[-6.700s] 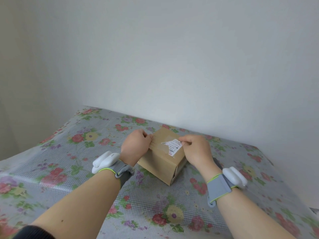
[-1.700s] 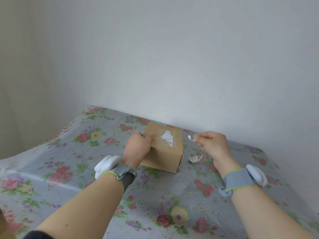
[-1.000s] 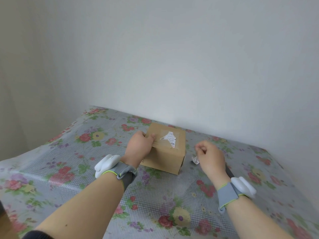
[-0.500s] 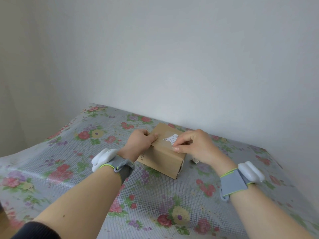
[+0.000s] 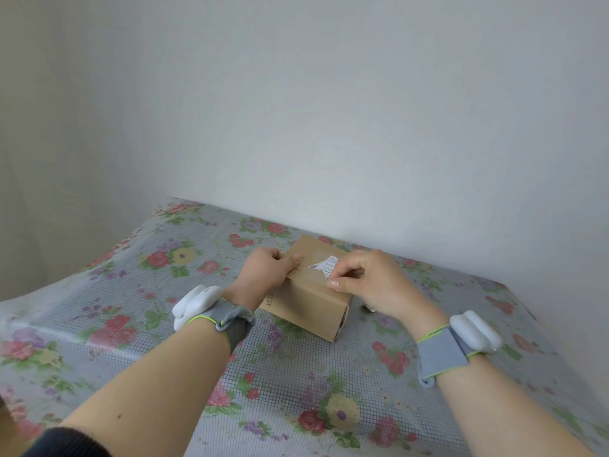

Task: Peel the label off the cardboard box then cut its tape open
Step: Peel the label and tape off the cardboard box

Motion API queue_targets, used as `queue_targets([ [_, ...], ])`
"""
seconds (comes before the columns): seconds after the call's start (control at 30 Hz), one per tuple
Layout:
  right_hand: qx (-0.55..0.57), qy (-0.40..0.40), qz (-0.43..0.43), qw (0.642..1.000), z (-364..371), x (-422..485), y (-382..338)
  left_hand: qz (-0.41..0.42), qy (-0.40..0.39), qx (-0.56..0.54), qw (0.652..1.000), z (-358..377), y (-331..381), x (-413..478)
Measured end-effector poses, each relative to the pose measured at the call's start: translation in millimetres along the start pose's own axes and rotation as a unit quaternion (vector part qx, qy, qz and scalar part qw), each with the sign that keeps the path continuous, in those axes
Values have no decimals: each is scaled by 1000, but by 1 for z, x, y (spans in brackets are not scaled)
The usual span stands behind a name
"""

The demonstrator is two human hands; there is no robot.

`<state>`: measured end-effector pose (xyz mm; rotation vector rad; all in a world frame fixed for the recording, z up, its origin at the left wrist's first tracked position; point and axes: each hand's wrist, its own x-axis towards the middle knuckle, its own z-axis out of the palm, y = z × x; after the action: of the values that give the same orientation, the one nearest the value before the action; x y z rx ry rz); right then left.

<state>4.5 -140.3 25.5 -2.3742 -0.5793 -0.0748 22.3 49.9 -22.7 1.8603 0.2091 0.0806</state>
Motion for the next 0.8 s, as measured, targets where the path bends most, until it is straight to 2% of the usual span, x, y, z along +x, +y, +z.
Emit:
queue_targets([
  [0.1, -74, 13, -26, 997, 6, 0, -2, -1, 2, 0, 1000, 1, -1, 1],
  [0.23, -163, -15, -39, 986, 10, 3, -8, 1, 1, 2, 1000, 1, -2, 1],
  [0.53, -93, 65, 35, 993, 12, 4, -6, 1, 1, 3, 1000, 1, -4, 3],
  [0.8, -18, 88, 54, 994, 11, 5, -9, -3, 2, 13, 1000, 1, -4, 4],
])
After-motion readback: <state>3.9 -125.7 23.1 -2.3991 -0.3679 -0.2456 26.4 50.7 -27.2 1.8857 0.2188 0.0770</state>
